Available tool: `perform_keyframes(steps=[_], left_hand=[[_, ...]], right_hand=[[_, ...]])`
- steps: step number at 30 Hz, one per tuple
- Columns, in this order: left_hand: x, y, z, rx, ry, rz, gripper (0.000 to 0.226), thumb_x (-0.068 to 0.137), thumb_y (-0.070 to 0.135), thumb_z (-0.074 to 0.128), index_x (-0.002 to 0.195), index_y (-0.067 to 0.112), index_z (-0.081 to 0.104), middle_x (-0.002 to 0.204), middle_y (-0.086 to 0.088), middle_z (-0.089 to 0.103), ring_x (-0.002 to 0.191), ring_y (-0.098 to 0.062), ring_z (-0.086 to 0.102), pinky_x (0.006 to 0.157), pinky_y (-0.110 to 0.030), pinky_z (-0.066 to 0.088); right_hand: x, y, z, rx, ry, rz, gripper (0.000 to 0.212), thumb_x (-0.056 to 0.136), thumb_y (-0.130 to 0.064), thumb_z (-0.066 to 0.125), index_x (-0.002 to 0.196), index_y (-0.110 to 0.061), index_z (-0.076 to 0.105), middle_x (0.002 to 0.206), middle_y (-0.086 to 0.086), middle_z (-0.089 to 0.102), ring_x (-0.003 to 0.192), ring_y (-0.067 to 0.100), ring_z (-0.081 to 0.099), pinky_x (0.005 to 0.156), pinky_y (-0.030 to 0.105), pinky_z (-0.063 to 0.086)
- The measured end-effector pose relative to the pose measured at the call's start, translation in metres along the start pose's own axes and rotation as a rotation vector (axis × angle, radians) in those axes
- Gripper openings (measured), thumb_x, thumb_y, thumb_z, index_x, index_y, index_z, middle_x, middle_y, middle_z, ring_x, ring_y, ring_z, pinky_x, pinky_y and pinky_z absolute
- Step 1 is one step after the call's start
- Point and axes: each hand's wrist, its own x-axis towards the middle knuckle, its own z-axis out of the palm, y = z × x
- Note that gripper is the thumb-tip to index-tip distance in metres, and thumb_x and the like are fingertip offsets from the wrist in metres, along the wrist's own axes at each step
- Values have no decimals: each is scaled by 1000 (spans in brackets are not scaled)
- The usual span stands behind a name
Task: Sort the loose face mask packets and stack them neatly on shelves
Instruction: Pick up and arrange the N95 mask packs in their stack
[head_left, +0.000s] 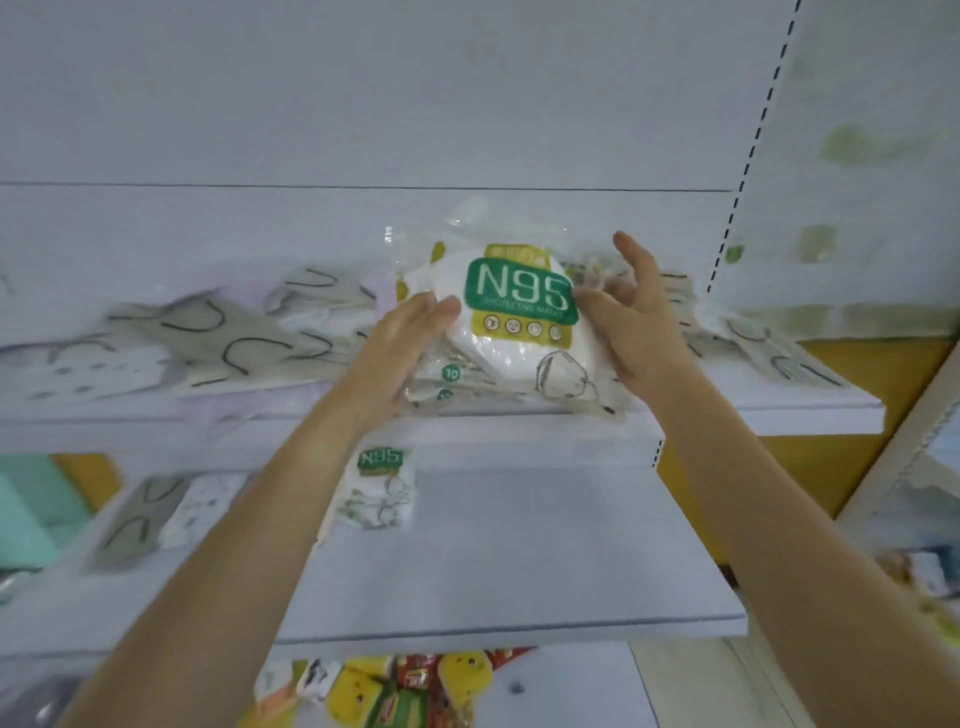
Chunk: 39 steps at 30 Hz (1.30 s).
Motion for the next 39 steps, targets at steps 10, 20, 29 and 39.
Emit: perform_keyframes(steps=[10,20,29,39], left_hand=[[-133,-46,-96,-200,259,-123,43,75,19,59,118,23,56,114,-3,67,111,-27,60,87,-43,51],[-238,-156,-145,-313,369,-529,67,86,16,60,143,37,30,136,9,47,123,-18,48,88,-42,51],[-179,-263,-114,-278,216,-1006,48,86,26,63,129,14,45,122,-9,59,100,-23,60,70,-33,50],[-81,-374,-112,36,111,-1013,73,91,48,53,149,32,12,147,0,36,124,-28,43,91,-36,35]], right_hand=[[-100,43,133,3,-407,-73,79,88,-28,52,149,-29,1,124,-5,51,113,5,56,95,25,47],[-221,174,203,100,-431,510,88,73,-57,63,144,-50,11,152,-10,28,133,11,38,109,41,35],[-202,286,168,226,-171,868,29,91,-16,53,119,-17,51,111,11,66,86,26,68,52,24,52],[-87,405,171,-266,-308,940,44,97,-34,46,137,-22,34,133,0,45,110,16,51,84,34,44]])
